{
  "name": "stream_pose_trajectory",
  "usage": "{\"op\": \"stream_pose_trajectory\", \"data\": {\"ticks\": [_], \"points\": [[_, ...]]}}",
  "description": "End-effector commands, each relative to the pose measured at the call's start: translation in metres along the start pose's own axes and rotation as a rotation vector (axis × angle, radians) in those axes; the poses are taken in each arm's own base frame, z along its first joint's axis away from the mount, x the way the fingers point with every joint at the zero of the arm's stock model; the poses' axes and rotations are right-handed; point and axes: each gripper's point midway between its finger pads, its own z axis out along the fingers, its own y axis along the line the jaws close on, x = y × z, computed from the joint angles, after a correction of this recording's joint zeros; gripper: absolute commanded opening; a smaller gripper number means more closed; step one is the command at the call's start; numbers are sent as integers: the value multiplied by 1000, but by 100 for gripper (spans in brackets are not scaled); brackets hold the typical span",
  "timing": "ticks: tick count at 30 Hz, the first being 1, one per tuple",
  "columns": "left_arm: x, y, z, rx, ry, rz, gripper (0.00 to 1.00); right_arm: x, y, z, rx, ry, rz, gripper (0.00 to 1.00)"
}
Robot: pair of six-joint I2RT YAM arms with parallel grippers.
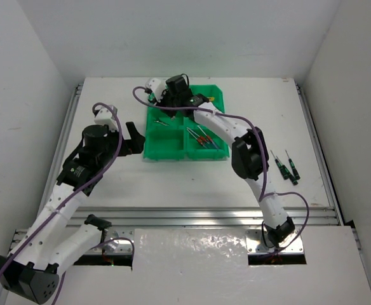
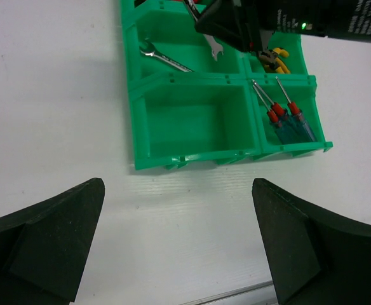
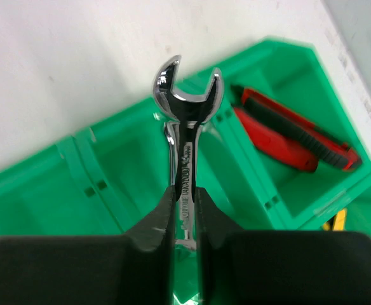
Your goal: Sort the tools into containers
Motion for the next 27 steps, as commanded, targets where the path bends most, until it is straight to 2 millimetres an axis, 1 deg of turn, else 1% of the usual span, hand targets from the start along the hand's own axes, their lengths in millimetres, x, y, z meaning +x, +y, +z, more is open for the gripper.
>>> {"op": "stream_pose_trajectory", "data": {"ticks": [1,2,3,4,5,7,8,9,10,11,12,13,14,15,16,17,18,19,20,21,23,24,25,26,27], "points": [[-10,-1,0,11,-39,-2,100,-16,-23,-5,59,-55,-80,13],[-11,-2,0,16,-39,-3,100,-8,-20,-2,48,-48,-78,21],[-10,-2,1,19,-38,-2,100,-5,-20,0,57,-41,-81,24],[-10,-2,1,22,-35,-2,100,-4,-21,1,59,-35,-78,29],[-10,-1,1,21,-37,-2,100,-1,-23,2,71,-25,-71,47],[-8,-1,3,20,-29,-2,100,0,-27,-3,90,-9,-53,69],[-9,-1,4,21,-31,-2,100,-10,-37,-18,139,-13,-23,89],[-8,0,4,12,-30,-3,100,-13,-39,-29,155,-5,0,92],[-10,1,4,6,-34,-5,100,-3,-40,-39,158,21,33,93],[-11,3,4,-9,-43,-16,100,-1,-43,-54,179,28,119,96],[-13,4,3,-14,-52,-23,100,-21,-59,-99,235,-6,178,99],[-14,4,2,-15,-60,-33,100,22,-70,-118,270,67,343,99],[-14,5,2,-21,-63,-37,100,42,-79,-143,300,103,444,99],[-14,4,1,-19,-64,-40,100,49,-78,-191,301,129,525,99],[-12,4,2,-20,-53,-40,100,123,-85,-217,354,265,646,99],[-11,2,3,-12,-45,-39,100,157,-81,-238,393,325,726,99],[-10,1,4,-5,-34,-36,100,170,-86,-272,475,323,763,99],[-4,-2,7,2,-5,-25,100,234,-72,-292,518,433,865,99],[-5,-7,7,23,6,-19,100,257,-67,-304,548,452,932,99],[0,-11,10,34,38,-11,100,294,-60,-327,620,500,1006,99],[7,-12,10,46,79,32,100,332,-55,-352,727,570,1101,98],[11,-7,11,26,88,42,100,346,-54,-362,781,590,1139,98],[13,-2,11,0,77,40,100,362,-52,-377,844,615,1179,98],[27,9,14,-44,89,36,100,364,-57,-379,873,581,1205,97],[29,11,13,-43,82,29,100,368,-60,-383,888,566,1227,97]]}}
